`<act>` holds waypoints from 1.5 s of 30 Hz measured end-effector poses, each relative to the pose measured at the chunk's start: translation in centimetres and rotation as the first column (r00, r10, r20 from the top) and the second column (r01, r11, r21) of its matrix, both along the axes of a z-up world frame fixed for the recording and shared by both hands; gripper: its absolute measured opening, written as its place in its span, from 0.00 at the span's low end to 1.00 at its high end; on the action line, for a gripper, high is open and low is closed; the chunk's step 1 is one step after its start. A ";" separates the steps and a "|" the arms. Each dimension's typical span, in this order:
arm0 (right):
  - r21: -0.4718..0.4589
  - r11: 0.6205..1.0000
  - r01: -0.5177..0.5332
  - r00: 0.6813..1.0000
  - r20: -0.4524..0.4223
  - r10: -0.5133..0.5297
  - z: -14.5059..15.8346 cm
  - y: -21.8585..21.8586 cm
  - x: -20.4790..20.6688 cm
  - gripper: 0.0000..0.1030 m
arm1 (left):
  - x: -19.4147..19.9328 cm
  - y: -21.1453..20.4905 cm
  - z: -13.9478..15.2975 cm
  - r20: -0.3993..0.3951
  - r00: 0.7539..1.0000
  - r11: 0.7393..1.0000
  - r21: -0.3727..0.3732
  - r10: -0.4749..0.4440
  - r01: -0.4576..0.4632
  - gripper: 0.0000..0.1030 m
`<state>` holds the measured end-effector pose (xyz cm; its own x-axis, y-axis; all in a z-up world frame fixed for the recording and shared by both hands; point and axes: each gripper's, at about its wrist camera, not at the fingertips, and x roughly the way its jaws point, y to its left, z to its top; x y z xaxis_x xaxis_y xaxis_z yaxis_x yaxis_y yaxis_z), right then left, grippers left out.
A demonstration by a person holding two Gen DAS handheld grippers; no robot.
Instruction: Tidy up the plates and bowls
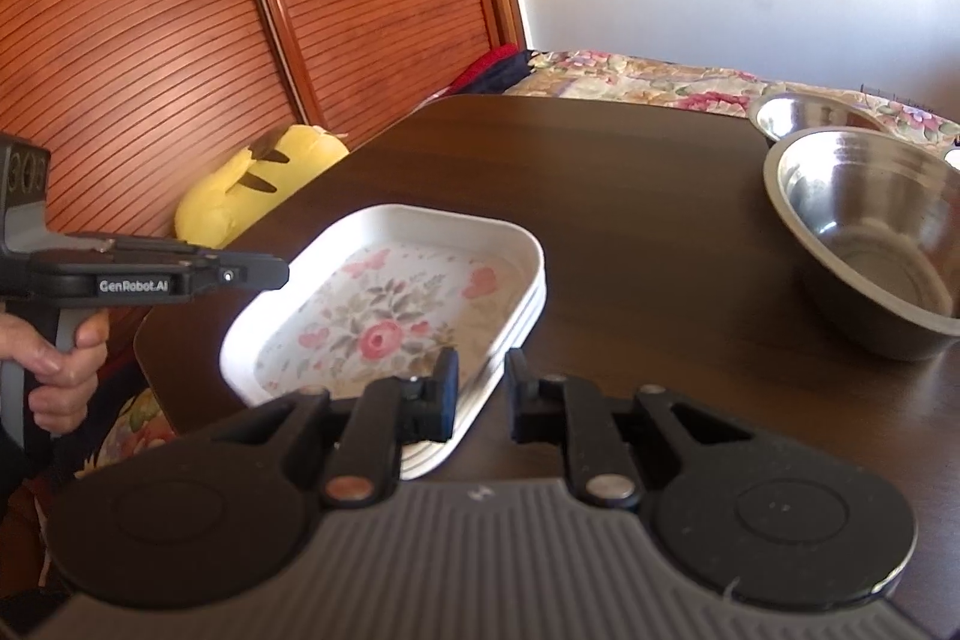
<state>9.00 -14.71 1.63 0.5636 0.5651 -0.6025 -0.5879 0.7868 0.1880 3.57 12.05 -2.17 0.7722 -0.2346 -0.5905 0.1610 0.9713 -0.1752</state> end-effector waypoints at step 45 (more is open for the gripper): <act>0.025 0.938 0.345 0.911 0.232 -0.341 1.8 -17.2 7.0 0.61 | 11.6 -18.0 3.4 0.052 0.964 0.963 0.077 -0.262 0.258 0.66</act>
